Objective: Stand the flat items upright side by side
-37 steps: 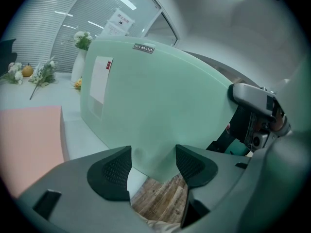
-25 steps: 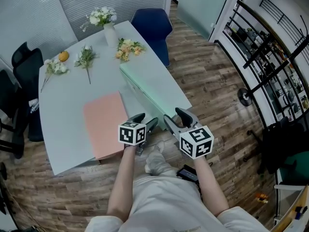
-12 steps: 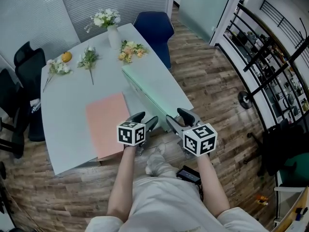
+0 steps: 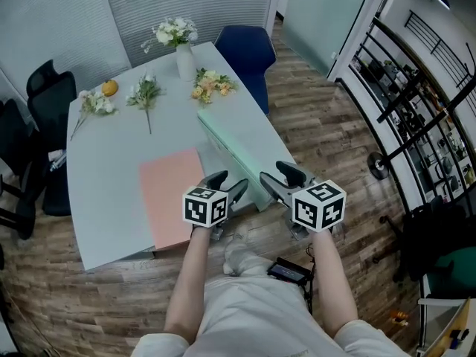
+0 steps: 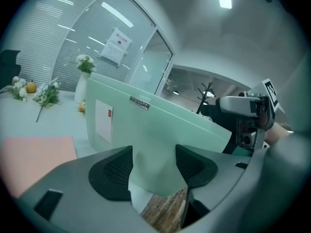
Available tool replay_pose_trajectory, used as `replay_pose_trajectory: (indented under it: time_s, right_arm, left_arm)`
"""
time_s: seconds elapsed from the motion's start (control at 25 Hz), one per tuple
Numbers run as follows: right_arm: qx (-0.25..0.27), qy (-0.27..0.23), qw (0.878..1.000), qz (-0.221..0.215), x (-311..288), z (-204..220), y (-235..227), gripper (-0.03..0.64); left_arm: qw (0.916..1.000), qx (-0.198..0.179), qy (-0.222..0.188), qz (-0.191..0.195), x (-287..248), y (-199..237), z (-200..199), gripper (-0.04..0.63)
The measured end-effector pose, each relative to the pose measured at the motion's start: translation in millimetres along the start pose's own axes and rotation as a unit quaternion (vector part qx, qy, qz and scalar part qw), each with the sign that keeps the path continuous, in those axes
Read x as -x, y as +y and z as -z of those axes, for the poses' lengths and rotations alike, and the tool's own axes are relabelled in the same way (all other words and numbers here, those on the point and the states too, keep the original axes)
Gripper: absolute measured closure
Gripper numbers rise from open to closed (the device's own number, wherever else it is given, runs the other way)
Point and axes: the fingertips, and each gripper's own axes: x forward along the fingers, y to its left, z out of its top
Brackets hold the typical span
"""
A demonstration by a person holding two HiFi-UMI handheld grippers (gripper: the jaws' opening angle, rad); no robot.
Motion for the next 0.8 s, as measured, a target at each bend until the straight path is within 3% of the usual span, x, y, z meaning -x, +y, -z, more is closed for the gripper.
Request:
replay_pose_trajectory:
  time_s: [0.28, 0.56, 0.8]
  right_arm:
    - [0.039, 0.035, 0.997, -0.054, -41.8, -33.7, 15.2, 0.370]
    - [0.050, 0.087, 0.992, -0.079, -94.9, -46.2, 14.0, 0.360]
    - [0.063, 0.123, 0.987, -0.084, -134.7, -53.4, 8.6, 0.357]
  left_arm:
    - [0.9997, -0.003, -0.025, -0.003, 4.0, 19.0, -25.5, 0.321]
    - [0.9989, 0.012, -0.045, -0.007, 8.6, 44.8, -43.0, 0.321]
    - [0.9987, 0.003, -0.050, -0.002, 8.1, 53.8, -56.1, 0.321]
